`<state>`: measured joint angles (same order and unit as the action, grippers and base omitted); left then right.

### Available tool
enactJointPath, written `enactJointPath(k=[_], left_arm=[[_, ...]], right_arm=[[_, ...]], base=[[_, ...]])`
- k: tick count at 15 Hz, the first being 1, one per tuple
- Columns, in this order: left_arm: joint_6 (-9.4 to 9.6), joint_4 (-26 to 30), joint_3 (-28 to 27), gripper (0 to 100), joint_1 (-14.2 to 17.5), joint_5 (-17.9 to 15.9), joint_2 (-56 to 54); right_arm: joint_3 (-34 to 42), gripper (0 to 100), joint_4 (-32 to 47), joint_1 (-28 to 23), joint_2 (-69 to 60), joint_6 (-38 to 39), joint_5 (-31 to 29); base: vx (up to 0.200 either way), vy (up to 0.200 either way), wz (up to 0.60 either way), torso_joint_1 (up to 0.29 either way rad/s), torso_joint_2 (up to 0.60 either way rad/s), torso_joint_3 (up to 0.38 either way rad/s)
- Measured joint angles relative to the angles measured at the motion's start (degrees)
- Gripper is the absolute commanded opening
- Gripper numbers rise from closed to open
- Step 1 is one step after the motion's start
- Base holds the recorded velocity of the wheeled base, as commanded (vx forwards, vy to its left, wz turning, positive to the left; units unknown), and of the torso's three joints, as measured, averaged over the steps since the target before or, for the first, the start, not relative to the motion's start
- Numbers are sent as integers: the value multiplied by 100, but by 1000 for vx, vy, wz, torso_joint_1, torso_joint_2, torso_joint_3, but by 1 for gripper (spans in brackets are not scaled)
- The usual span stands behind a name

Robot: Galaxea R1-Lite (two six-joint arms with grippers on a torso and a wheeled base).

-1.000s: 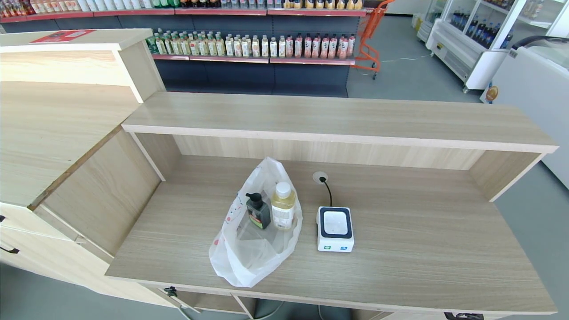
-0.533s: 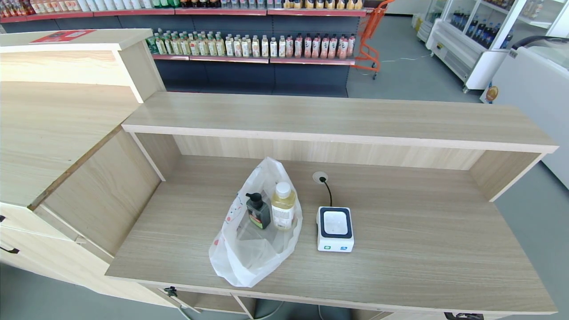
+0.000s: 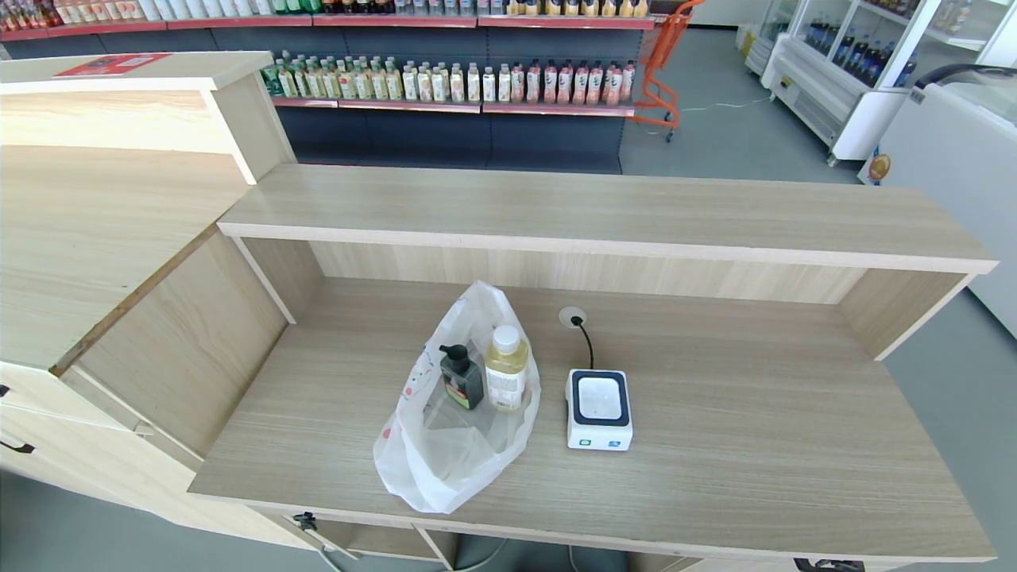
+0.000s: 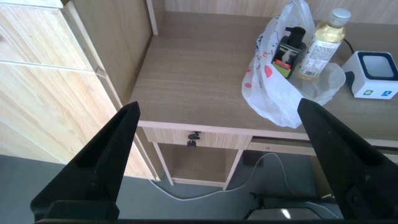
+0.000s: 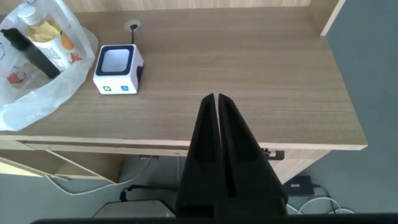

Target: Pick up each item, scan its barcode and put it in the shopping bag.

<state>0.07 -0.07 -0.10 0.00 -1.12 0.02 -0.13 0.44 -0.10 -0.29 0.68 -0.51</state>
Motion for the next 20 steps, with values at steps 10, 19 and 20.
enactJointPath(k=[10, 19, 20], left_arm=[[-12, 0, 0, 100, 0, -2, 0], [-40, 0, 0, 100, 0, 6, 0], [-40, 0, 0, 100, 0, 6, 0]], right_arm=[[0, 0, -1, 2, 7, 2, 2], [2, 0, 0, -1, 11, 0, 0], [4, 0, -1, 2, 11, 2, 0]], base=[[0, -120, 0, 3, 2, 0], [200, 0, 0, 3, 1, 0], [0, 0, 0, 0, 0, 0]])
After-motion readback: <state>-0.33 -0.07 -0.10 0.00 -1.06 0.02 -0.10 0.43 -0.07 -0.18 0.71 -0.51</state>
